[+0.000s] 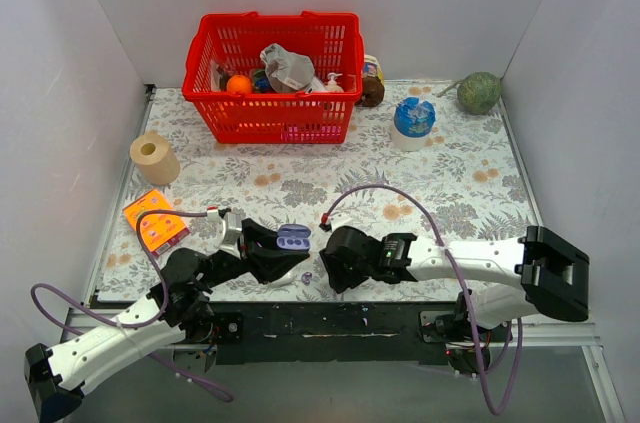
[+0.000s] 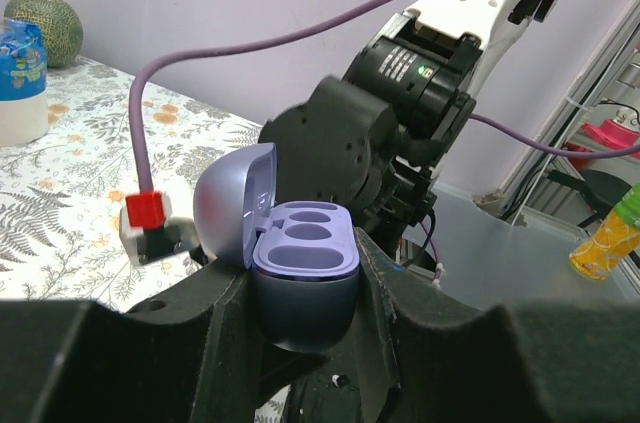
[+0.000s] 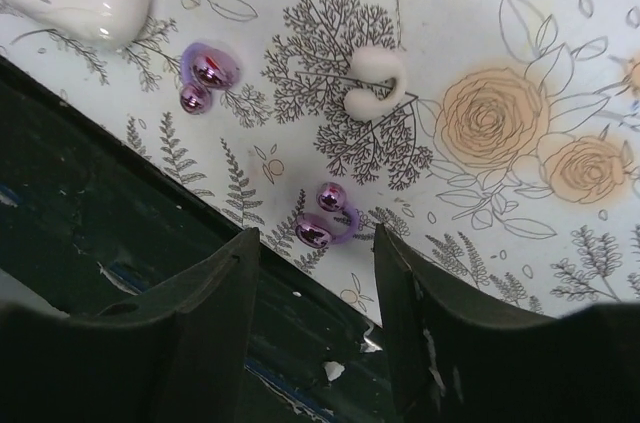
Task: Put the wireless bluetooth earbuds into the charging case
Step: Pick up the earbud from the center of the board.
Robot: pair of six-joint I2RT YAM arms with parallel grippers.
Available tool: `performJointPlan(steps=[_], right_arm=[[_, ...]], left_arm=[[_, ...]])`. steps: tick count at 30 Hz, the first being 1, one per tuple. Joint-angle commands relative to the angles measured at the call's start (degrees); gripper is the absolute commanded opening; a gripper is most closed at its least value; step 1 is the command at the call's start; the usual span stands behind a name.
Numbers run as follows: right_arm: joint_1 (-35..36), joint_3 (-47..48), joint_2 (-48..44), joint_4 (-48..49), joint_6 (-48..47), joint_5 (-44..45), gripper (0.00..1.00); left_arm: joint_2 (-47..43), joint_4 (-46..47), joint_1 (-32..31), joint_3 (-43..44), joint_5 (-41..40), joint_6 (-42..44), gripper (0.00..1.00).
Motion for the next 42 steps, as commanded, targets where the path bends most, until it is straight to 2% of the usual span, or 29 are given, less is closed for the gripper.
performJointPlan(steps=[1, 7, 25, 36, 42], right_arm=[[1.41, 2.98, 3.29, -1.67, 6.0, 0.04, 0.58], [1.67, 2.72, 4.87, -3.34, 8.03, 0.31, 0.58], [1.67, 1.84, 8.83, -2.03, 7.06, 0.05, 0.48], [1.67, 0.88, 7.78, -2.9, 5.66, 1.8, 0.25], [1.67, 1.67, 2.78, -7.29, 4.43, 5.49, 0.11]], left_arm=[[-1.59, -1.24, -0.21, 1.46, -0.58, 0.37, 0.0], [-3.09, -1.69, -0.21, 0.58, -0.84, -0.15, 0.0], [-3.0, -1.77, -0.21, 0.49, -0.84, -0.07, 0.0], [-2.74, -1.77, -0.21, 0.4, -1.02, 0.02, 0.0], [-1.95, -0.99, -0.21, 0.49, -1.02, 0.02, 0.0]])
